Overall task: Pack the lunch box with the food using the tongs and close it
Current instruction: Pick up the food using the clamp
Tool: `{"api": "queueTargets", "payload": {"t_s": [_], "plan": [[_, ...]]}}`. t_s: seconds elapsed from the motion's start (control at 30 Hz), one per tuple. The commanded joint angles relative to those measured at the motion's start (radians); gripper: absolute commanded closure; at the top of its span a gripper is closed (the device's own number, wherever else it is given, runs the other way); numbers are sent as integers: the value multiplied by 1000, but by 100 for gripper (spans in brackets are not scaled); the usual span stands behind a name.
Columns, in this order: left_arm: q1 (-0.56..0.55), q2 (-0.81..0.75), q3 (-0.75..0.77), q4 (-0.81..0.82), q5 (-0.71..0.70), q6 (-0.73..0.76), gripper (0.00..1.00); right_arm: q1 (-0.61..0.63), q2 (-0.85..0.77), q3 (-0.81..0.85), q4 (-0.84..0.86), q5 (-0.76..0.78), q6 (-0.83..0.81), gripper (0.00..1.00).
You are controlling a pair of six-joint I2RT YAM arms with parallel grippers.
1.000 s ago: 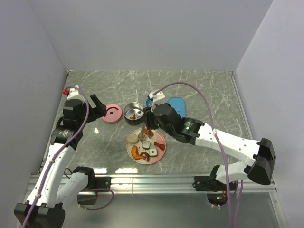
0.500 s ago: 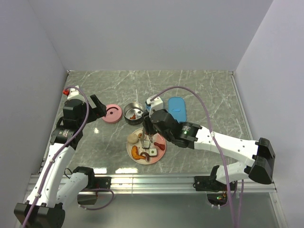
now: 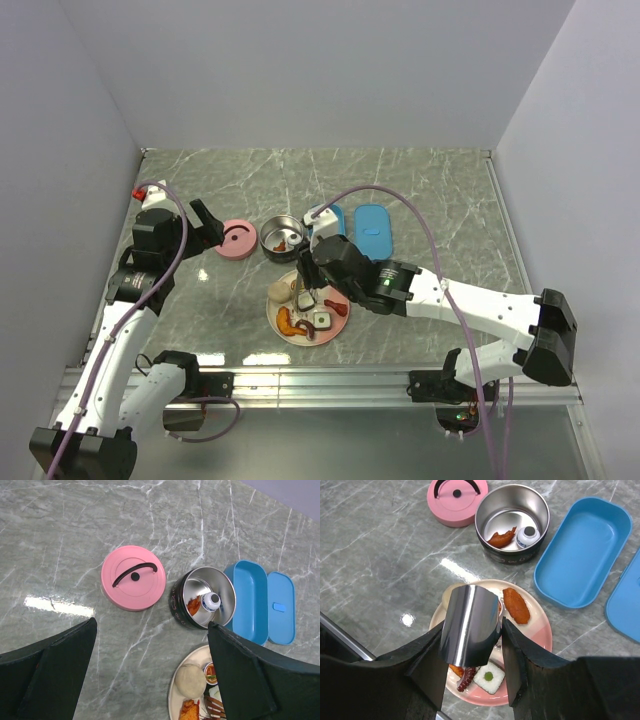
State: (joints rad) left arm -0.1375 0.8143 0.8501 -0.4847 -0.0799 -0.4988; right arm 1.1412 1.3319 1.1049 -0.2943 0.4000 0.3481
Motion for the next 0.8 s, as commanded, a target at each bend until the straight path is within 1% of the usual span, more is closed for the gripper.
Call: {"api": "queueTargets", "payload": {"t_s": [0.0, 0.13, 0.17, 0.27, 0.33, 0.47, 0.67, 0.77], "plan": [[-4, -18, -6, 9, -3, 3, 1, 9, 12, 29, 3, 16, 12, 50], [-4, -21, -9, 11, -3, 2, 1, 12, 23, 26, -6, 20, 19, 51], [-4, -21, -11, 12, -3, 2, 1, 14, 26, 26, -14, 34, 20, 57], [-4, -20, -11, 14, -1, 3, 1, 15, 20, 32, -28, 51, 25, 68], [-4, -18, -13, 15, 0, 5, 1, 15, 10, 39, -45, 63, 29, 71], [-4, -17, -20, 20, 5, 3, 1, 15, -16, 82, -106, 94, 37, 72], [-4, -14, -28, 31, 8, 2, 0, 11, -45, 199, -181, 177, 8, 72], [-4, -9, -28, 35, 8, 2, 1, -20, -31, 246, -195, 201, -9, 72]]}}
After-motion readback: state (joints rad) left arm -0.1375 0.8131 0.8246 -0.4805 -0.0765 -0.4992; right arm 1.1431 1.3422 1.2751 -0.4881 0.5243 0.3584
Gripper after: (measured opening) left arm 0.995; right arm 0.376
